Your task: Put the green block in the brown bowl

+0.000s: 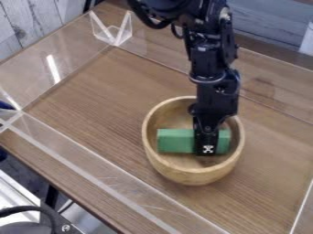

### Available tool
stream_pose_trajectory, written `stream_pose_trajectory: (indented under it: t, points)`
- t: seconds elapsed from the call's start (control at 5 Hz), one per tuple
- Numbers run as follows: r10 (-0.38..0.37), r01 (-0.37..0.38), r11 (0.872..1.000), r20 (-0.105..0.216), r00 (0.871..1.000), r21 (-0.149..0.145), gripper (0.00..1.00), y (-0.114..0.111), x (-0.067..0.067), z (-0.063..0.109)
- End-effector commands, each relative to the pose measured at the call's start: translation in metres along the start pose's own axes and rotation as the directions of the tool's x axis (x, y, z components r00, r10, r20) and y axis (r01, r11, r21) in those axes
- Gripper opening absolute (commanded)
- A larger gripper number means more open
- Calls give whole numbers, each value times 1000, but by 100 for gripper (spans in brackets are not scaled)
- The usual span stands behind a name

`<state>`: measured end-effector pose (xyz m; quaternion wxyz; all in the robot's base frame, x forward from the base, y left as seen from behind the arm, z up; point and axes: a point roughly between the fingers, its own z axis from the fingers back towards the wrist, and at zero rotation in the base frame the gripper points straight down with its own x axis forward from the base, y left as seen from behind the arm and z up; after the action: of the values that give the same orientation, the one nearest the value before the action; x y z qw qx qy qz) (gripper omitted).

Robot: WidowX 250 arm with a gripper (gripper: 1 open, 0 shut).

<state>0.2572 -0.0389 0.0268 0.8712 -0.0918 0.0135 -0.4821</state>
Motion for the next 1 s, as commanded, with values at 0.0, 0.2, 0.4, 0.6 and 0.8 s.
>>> stream_pose_trajectory:
  t: [0.0, 0.2, 0.4, 0.6, 0.8]
  points:
    - [-8, 8, 1000, -2, 1000, -2, 0, 3, 2, -11]
    - [-11, 11, 1000, -3, 1000, -9, 0, 2, 2, -14]
    - [-2, 2, 1000, 0, 1000, -1, 100, 2, 2, -8]
    - [6, -6, 1000, 4, 1000, 3, 100, 1, 1, -1]
    - [17, -17, 1000, 7, 1000, 11, 100, 1, 0, 5]
